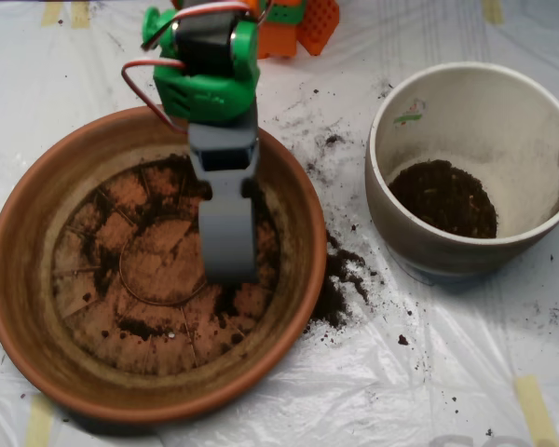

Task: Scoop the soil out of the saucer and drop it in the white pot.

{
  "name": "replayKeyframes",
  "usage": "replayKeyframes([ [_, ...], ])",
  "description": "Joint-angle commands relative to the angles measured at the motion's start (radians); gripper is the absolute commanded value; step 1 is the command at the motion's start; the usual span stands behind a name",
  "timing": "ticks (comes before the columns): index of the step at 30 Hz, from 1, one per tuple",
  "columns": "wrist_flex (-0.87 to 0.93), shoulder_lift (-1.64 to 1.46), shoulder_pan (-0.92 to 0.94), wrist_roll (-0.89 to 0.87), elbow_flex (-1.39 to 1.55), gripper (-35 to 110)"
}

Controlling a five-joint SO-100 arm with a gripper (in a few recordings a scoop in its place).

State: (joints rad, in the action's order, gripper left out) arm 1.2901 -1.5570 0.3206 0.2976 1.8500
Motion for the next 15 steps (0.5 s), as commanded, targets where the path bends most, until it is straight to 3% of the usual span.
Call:
replayKeyframes([
  [1, 0.037, 0.091, 0.043, -0.003, -0.173, 66],
  [15, 0.314, 0.508, 0.005, 0.021, -0.716, 69],
])
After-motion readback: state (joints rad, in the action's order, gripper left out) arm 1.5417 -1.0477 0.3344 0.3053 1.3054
